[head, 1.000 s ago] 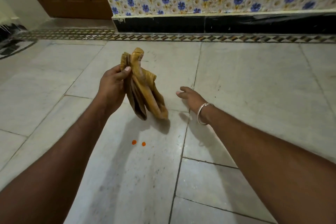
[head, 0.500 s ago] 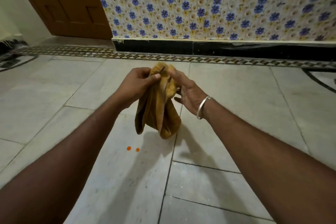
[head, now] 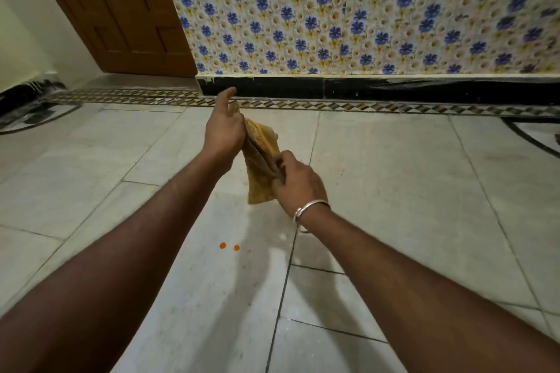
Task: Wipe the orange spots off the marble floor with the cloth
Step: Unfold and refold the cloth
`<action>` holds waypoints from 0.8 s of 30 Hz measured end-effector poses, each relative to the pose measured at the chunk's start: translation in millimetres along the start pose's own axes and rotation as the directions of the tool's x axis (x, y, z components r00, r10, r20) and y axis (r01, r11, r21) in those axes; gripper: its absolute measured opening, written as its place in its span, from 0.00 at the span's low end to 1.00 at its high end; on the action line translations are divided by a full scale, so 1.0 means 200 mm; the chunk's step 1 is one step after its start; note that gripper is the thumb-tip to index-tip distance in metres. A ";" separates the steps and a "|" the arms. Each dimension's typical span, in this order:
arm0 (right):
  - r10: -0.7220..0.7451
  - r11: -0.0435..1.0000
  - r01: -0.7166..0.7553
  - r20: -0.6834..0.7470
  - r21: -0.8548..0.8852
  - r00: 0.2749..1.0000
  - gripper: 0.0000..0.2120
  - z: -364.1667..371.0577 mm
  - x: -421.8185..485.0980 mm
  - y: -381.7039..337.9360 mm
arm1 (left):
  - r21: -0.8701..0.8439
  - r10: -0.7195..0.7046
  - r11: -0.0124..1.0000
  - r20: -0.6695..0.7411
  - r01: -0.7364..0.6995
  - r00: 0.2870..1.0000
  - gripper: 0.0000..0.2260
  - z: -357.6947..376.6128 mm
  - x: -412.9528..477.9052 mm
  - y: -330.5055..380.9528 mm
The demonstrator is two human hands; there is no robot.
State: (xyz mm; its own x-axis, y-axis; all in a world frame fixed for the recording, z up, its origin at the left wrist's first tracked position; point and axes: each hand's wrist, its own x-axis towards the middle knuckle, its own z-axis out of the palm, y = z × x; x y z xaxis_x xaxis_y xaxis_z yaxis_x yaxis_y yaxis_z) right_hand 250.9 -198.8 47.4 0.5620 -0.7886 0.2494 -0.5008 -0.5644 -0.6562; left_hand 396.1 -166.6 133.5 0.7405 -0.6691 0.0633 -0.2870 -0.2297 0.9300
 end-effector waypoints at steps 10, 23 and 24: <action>0.100 0.994 -0.082 -0.258 0.078 0.961 0.09 -0.33 0.26 0.03 | 0.509 -0.076 0.849 0.386 -0.144 0.919 0.13 -0.17 0.04 -0.05; 0.014 0.984 0.060 -0.414 0.165 0.910 0.09 -0.32 0.30 -0.05 | 0.430 0.478 0.788 0.021 -0.440 0.878 0.09 -0.17 0.07 -0.10; 0.016 0.975 0.066 -0.365 0.211 0.931 0.10 -0.30 0.26 -0.02 | 0.417 0.421 0.810 0.077 -0.413 0.904 0.08 -0.17 0.03 -0.13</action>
State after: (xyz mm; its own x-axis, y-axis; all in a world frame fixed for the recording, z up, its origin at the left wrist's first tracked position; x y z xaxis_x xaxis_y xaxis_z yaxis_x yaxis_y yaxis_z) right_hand 242.6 -253.1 105.1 0.2753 -0.8320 0.4817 -0.3120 -0.5512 -0.7738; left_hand 429.0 -141.4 122.3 0.5016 -0.7556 0.4212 -0.7915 -0.2044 0.5759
